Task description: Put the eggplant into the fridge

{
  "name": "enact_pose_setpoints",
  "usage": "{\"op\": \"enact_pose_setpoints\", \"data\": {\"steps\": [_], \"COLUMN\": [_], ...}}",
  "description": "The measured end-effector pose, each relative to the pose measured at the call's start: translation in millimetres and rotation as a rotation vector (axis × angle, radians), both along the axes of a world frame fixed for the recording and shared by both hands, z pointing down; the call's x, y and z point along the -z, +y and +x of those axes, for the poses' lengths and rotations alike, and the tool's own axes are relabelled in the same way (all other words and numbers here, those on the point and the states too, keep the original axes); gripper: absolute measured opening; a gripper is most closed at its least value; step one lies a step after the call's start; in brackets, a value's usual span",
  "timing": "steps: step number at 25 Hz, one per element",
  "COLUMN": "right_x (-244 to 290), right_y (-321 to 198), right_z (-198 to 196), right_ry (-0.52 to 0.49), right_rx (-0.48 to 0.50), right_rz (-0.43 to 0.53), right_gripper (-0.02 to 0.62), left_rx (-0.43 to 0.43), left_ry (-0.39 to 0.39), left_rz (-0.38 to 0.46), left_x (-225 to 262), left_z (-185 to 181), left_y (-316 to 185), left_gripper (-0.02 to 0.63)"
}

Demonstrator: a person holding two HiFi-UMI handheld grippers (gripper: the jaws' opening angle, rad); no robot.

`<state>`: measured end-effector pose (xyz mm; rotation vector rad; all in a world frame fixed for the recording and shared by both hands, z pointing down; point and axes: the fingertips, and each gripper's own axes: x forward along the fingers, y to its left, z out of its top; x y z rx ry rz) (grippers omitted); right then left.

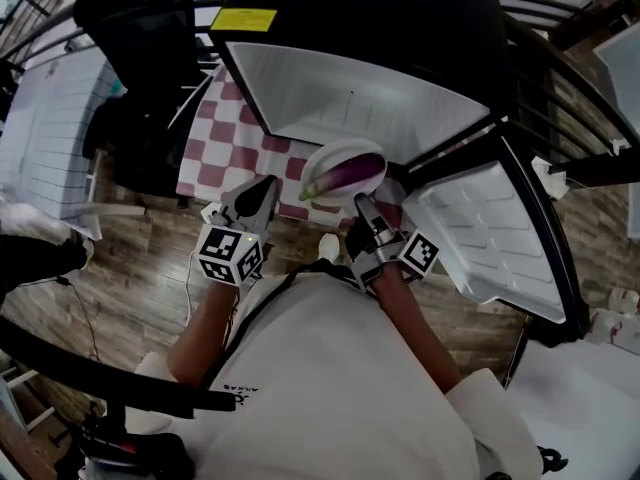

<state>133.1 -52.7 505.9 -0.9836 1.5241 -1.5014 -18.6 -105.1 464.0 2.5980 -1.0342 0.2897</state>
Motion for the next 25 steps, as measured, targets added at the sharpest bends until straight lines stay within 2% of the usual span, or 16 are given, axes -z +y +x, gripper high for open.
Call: {"op": "enact_pose_setpoints", "data": {"steps": [6,13,25], "right_x": [-10,-11,-11], "right_y": [-27,-45,-64], "right_z": [7,17,26], "right_ry": [-0.013,-0.03,-0.007], "right_rx": [0.064,0.077,0.005], "right_rz": [0.003,0.017,0.001], "right_gripper": [0.023,0.025,0.023], "left_rx": [0.042,0.074,0.015], "left_ry": [-0.002,-0.01,-0.001], "left_rz": [0.002,0.013,-0.002], "left_x": [-5,-5,-6], "left_z": [22,28,43], "left_y": [-23,-37,-58], "left_gripper": [0.005,0.005,0.005]}}
